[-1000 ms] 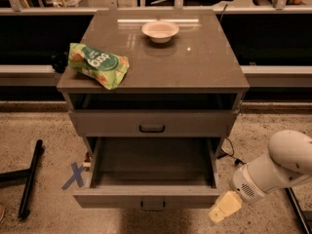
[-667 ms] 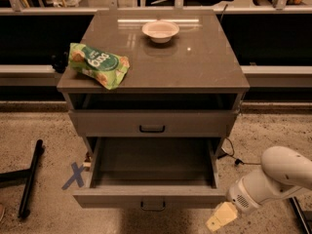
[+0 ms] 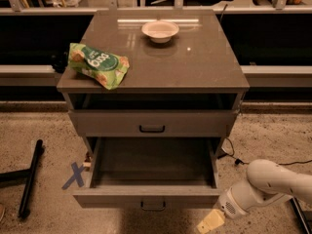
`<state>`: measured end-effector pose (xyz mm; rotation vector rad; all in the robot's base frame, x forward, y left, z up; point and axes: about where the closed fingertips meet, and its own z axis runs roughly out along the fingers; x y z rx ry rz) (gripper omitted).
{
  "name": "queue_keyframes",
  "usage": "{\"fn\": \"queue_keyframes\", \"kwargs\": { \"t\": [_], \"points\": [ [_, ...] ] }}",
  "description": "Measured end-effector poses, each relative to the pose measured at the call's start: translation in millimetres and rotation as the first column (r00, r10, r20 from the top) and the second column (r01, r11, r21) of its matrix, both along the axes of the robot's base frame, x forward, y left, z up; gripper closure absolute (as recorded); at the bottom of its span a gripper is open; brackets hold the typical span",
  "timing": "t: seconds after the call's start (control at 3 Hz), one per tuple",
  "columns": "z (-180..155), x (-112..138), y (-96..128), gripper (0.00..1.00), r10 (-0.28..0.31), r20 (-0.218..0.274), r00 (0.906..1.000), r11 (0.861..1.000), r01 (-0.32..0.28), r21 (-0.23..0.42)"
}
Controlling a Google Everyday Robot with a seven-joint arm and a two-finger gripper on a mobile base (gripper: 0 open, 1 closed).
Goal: Close middle drawer
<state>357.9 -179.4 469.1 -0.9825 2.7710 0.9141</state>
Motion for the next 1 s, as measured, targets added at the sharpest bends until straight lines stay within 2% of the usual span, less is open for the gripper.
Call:
{"fn": "queue_keyframes", "kwargs": {
  "t": [0.33,0.67,1.0],
  "points": [
    [-32,18,5,0.41,-0.025,0.021,0.9995,0.999,0.025,-0.026],
    [-58,42,6,0.65,-0.077,0.073,0.9943,0.993,0.083,-0.083],
    [-71,70,6,0.87,-0.162,0.136,0.9774,0.979,0.176,-0.101]
  ]
}}
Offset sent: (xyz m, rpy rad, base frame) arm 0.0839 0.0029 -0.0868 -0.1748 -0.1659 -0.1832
